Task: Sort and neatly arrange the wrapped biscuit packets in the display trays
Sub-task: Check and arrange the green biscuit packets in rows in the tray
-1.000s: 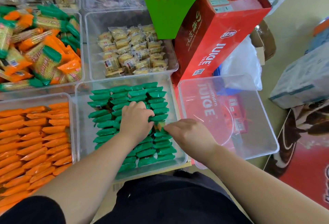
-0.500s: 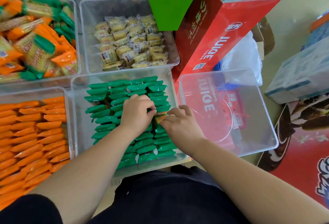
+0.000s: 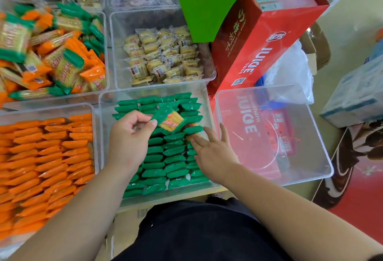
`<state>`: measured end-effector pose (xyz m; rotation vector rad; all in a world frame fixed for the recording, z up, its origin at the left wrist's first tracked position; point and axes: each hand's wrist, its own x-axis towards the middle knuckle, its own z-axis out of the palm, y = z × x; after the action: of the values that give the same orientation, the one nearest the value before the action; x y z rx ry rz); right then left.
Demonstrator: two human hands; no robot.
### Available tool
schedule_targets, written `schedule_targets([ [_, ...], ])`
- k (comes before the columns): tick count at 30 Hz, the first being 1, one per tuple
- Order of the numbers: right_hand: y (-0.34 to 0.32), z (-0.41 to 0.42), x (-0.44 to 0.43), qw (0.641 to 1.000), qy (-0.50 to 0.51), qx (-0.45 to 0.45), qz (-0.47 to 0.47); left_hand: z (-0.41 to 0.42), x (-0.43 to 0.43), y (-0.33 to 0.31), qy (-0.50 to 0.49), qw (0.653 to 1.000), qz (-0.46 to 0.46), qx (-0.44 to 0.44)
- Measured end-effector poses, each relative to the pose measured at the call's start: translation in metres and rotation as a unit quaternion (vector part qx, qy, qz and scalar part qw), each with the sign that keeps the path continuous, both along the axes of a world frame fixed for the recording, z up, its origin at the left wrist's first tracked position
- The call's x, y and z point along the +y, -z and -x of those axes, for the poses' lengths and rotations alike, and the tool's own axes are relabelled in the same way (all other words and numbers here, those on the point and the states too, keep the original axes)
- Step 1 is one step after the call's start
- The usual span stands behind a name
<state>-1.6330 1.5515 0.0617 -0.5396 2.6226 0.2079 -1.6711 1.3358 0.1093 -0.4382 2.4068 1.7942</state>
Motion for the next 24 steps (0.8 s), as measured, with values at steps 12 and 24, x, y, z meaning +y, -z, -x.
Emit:
schedule_targets([
  [12, -0.053, -0.009, 0.003, 0.955, 0.151, 0.028, 0.254, -0.054, -0.004, -0.015, -0.078, 0.981, -0.145, -0.098],
  [24, -0.112, -0.048, 0.011, 0.659, 0.418, -0.049, 0.624, -0.071, -0.003, -0.054, 0.005, 0.979, -0.19, -0.069],
])
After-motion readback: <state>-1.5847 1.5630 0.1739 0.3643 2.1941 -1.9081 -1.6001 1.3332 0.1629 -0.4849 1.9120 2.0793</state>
